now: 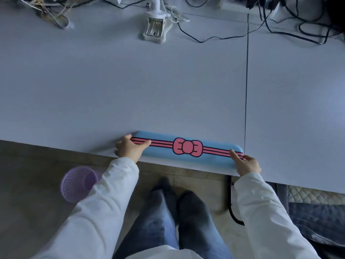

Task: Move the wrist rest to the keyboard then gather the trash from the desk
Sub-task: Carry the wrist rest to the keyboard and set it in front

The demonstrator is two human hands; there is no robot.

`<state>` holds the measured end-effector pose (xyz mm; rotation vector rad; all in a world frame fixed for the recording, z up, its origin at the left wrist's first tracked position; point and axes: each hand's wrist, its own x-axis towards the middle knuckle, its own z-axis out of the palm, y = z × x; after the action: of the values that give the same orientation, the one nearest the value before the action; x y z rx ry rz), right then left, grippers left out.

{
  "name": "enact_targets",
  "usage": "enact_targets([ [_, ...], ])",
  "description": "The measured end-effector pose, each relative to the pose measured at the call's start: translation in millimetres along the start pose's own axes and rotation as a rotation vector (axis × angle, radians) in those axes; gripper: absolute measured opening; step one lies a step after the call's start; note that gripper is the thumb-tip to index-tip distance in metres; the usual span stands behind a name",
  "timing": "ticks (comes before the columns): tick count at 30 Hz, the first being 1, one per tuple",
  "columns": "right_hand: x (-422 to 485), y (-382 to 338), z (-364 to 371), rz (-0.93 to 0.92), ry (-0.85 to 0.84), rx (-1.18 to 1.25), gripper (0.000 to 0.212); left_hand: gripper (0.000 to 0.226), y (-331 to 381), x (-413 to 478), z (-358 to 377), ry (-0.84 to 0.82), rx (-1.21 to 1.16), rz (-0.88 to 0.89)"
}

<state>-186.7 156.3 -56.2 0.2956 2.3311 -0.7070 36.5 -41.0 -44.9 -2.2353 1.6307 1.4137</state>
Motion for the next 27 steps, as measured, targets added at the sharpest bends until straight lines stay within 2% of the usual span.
enact_targets([
  [2, 1, -1, -1, -0.004, 0.004, -0.028, 0.065, 0.082, -2, 6, -2, -0.022, -0.03, -0.002],
  [5, 0, -5, -5, -0.009, -0.005, -0.033, 0.036, 0.094, -7, 18, -3, -0.035, -0.055, -0.003],
  [7, 1, -4, -7, -0.006, -0.007, -0.025, 0.029, 0.087, -9, 26, -1, -0.046, -0.064, -0.029],
  [9, 0, -4, -8, -0.016, -0.011, -0.024, 0.028, 0.068, -10, 31, -2, -0.067, -0.078, -0.04],
  [11, 0, -2, -9, -0.012, -0.028, 0.008, 0.029, 0.06, -10, 30, -4, -0.073, -0.096, -0.022],
  [16, 1, -2, -11, -0.032, -0.029, 0.047, 0.043, 0.059, -2, 8, -6, -0.096, -0.2, 0.023],
  [20, -5, -10, -12, -0.046, -0.1, 0.272, 0.04, 0.06, -6, -1, -6, -0.064, -0.233, 0.033],
  [27, -10, -15, -21, -0.175, -0.134, 0.228, 0.045, 0.06, -29, -39, -3, 0.051, -0.361, -0.002],
])
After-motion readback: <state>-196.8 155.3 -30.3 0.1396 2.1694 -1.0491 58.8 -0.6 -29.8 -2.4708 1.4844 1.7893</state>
